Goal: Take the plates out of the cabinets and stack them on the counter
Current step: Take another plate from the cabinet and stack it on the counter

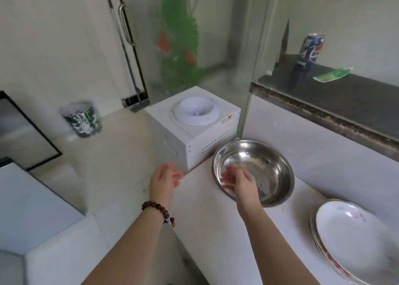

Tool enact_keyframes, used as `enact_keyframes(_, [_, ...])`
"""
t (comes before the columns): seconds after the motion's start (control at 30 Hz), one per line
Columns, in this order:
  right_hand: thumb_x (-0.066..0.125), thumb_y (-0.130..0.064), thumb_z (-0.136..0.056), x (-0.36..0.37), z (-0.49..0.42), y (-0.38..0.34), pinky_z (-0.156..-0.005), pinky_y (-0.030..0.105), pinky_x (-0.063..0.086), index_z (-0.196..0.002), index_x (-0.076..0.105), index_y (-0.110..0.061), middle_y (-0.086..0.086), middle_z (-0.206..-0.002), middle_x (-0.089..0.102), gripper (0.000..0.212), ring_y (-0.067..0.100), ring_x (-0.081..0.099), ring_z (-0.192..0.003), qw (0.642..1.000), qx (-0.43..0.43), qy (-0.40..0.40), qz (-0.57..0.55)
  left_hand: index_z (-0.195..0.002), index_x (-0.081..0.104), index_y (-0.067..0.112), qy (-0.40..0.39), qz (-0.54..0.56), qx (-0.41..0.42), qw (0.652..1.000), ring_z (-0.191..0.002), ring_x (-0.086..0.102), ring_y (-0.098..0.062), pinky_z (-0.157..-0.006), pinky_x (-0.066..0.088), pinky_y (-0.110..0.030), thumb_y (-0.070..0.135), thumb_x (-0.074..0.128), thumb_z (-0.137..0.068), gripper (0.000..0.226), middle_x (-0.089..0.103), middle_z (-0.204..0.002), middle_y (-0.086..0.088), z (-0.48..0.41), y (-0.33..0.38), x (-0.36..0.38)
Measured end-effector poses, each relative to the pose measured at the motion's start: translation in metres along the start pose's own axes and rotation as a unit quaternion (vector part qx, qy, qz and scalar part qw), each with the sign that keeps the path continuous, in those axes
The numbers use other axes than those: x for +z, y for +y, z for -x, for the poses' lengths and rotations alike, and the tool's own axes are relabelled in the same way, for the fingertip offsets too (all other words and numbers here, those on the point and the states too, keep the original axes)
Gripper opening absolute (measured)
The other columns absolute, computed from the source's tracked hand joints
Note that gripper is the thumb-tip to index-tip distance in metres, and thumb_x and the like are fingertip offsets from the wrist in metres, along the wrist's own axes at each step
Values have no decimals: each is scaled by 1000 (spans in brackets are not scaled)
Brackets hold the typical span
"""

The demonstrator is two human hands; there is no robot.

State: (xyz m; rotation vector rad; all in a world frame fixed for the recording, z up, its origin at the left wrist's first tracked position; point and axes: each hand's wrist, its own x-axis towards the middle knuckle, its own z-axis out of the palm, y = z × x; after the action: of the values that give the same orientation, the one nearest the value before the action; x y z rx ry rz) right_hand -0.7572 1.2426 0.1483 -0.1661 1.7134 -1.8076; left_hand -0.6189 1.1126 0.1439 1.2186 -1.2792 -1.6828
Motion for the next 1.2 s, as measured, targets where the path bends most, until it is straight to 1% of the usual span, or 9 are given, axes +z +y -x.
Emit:
enact_keyframes(0.07, [52,-16,-91,30,-1,4,-61,28,50,-89,66,-8,8,-76,67,17,16,63,-64,999,-1,-45,10,-97,65,15,35,14,-2,999,-87,67,-24,-79,52,-35,22,50,-95,17,71,-92,-11,-5,3,-28])
enact_keyframes(0.13, [51,-15,-92,58,0,9,-64,30,50,-88,65,-8,9,-77,66,17,17,63,-66,996,3,-84,33,-99,64,14,68,28,-9,997,-87,66,-25,-80,52,-36,23,49,-95,18,71,-92,-13,-10,5,-56])
enact_keyframes(0.3, [51,-16,-93,132,0,22,-63,29,49,-88,66,-11,7,-79,65,17,17,63,-67,983,9,-166,77,-103,64,9,145,54,-7,988,-84,67,-24,-78,52,-35,24,47,-97,24,71,-89,-13,-28,8,-119])
enact_keyframes(0.43, [49,-17,-94,193,-4,37,-65,30,50,-91,65,-9,7,-80,66,18,17,64,-69,973,12,-202,112,-98,64,11,184,64,-14,981,-82,67,-22,-80,53,-36,27,45,-99,25,70,-87,-11,-48,8,-166])
enact_keyframes(0.53, [49,-17,-95,239,-10,52,-66,31,52,-89,65,-11,7,-81,66,18,18,65,-72,966,21,-221,130,-96,64,12,210,70,-22,975,-84,67,-23,-81,54,-36,28,43,-100,26,70,-89,-12,-67,10,-203])
enact_keyframes(0.63, [49,-17,-94,287,-18,68,-63,29,52,-86,64,-13,5,-78,66,17,15,64,-67,961,28,-239,138,-98,64,11,230,69,-28,970,-86,68,-25,-82,54,-37,27,44,-99,26,71,-91,-13,-89,11,-243])
enact_keyframes(0.73, [49,-16,-95,338,-28,82,-58,26,51,-85,64,-12,6,-76,65,18,13,63,-63,957,38,-254,137,-101,64,10,224,56,-32,972,-86,68,-25,-83,54,-38,25,43,-99,26,72,-92,-14,-113,16,-279])
enact_keyframes(0.9, [50,-19,-94,411,-48,92,-61,30,51,-86,65,-13,7,-80,67,18,17,65,-67,955,46,-259,139,-103,63,10,231,34,-31,972,-86,69,-24,-82,55,-35,23,40,-100,27,72,-92,-12,-161,35,-326])
enact_keyframes(1.2, [50,-19,-94,468,-81,108,-68,35,53,-89,64,-9,8,-81,66,19,18,64,-70,953,73,-243,162,-102,64,11,235,29,-47,970,-84,70,-22,-80,55,-34,22,39,-99,27,72,-89,-11,-228,43,-362])
